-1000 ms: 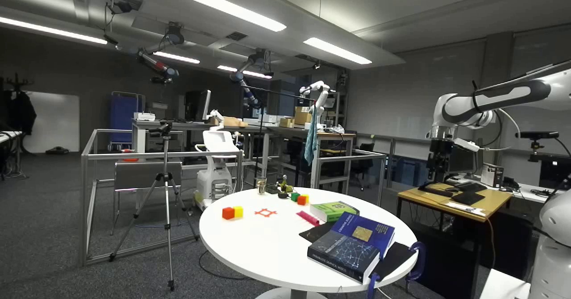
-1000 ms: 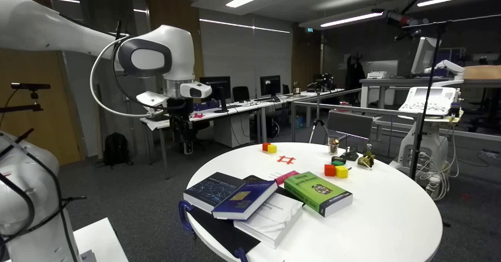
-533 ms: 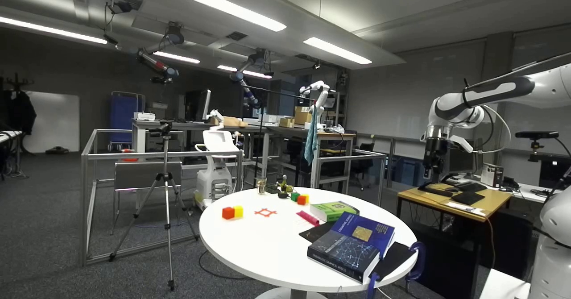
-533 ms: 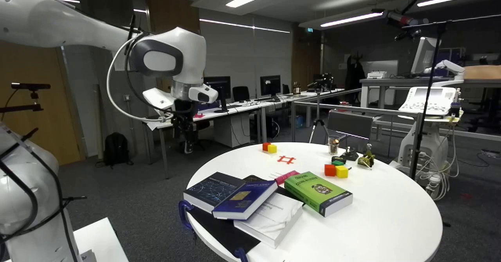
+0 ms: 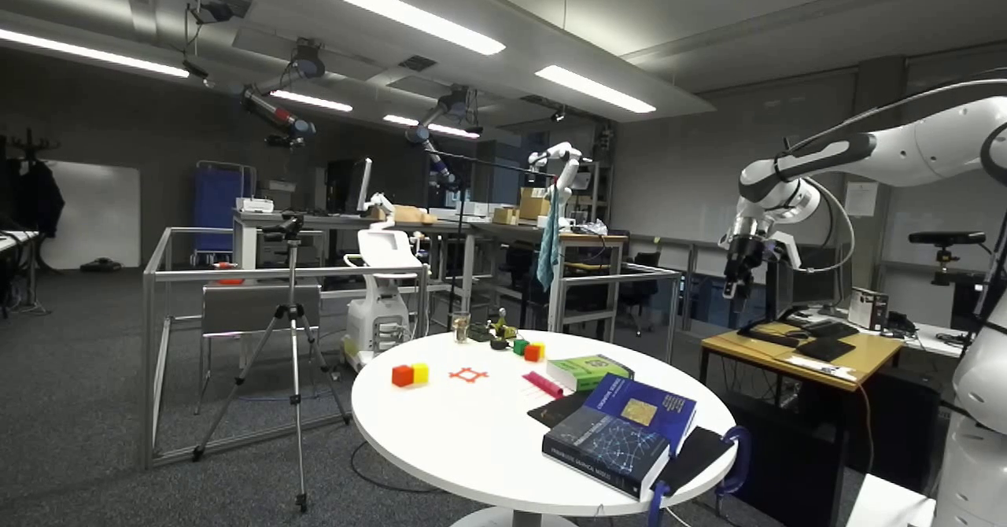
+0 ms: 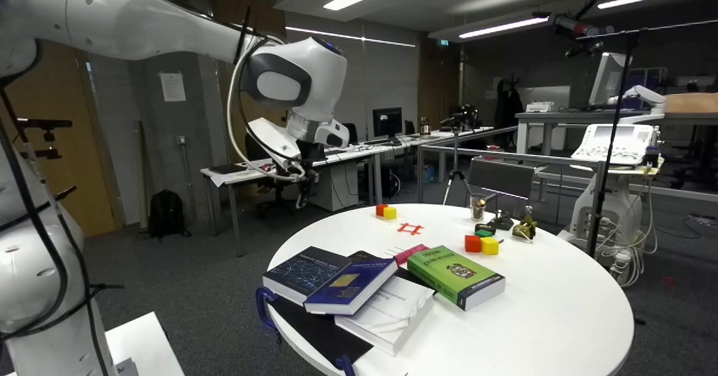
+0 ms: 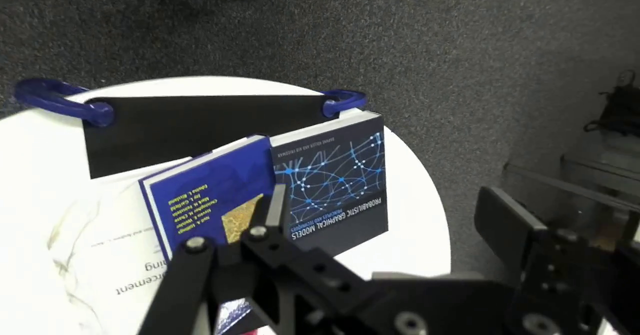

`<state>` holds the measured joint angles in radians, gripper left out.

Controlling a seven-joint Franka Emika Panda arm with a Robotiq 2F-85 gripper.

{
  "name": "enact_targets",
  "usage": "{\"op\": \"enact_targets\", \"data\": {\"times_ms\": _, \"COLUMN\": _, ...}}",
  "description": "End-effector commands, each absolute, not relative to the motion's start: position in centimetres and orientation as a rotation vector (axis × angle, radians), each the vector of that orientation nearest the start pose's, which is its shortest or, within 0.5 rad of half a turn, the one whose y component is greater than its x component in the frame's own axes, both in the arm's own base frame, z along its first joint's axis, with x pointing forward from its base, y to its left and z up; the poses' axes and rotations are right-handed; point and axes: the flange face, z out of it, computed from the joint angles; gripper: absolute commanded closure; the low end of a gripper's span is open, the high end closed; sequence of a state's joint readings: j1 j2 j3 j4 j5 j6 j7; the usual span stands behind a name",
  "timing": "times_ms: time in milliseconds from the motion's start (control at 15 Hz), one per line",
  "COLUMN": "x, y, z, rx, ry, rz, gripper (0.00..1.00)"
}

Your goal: Straighten the blue book and place it on top of the white book

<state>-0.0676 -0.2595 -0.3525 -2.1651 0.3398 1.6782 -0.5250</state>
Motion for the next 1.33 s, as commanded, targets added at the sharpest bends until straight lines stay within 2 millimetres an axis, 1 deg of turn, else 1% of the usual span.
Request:
{"op": "enact_targets", "data": {"times_ms": 0, "x": 45.4, "y": -18.3, "z": 48.9, "rx": -2.55, "ry": -0.168, "rz": 0.011, "gripper": 0.0}}
{"op": "enact_targets", "data": {"times_ms": 200, "x": 47.8, "y": -20.6, "z": 47.2, "rx": -2.509, "ry": -0.152, "rz": 0.006, "gripper": 0.0}}
{"op": "enact_targets", "data": {"times_ms": 333, "x": 48.7, "y": -22.4, "z": 46.0, "rx": -2.49, "ry": -0.124, "rz": 0.035, "gripper": 0.0}}
{"op": "enact_targets", "data": {"times_ms": 600, "x": 50.1, "y": -26.4, "z": 43.1, "rx": -2.488, "ry": -0.046, "rz": 0.107, "gripper": 0.0}}
{"op": "enact_targets", "data": {"times_ms": 800, "x": 50.9, "y": -28.8, "z": 40.9, "rx": -2.483, "ry": -0.006, "rz": 0.164, "gripper": 0.0}}
{"op": "enact_targets", "data": {"times_ms": 933, "x": 51.4, "y": -30.0, "z": 39.6, "rx": -2.477, "ry": 0.002, "rz": 0.201, "gripper": 0.0}}
{"op": "enact_targets", "data": {"times_ms": 1067, "x": 52.0, "y": -30.7, "z": 38.6, "rx": -2.46, "ry": 0.02, "rz": 0.228, "gripper": 0.0}}
{"op": "enact_targets", "data": {"times_ms": 1133, "x": 52.1, "y": -30.8, "z": 38.7, "rx": -2.437, "ry": 0.037, "rz": 0.251, "gripper": 0.0}}
{"op": "enact_targets", "data": {"times_ms": 1200, "x": 51.9, "y": -30.4, "z": 38.7, "rx": -2.385, "ry": 0.066, "rz": 0.319, "gripper": 0.0}}
{"op": "enact_targets", "data": {"times_ms": 1267, "x": 51.5, "y": -30.1, "z": 37.8, "rx": -2.443, "ry": 0.045, "rz": 0.262, "gripper": 0.0}}
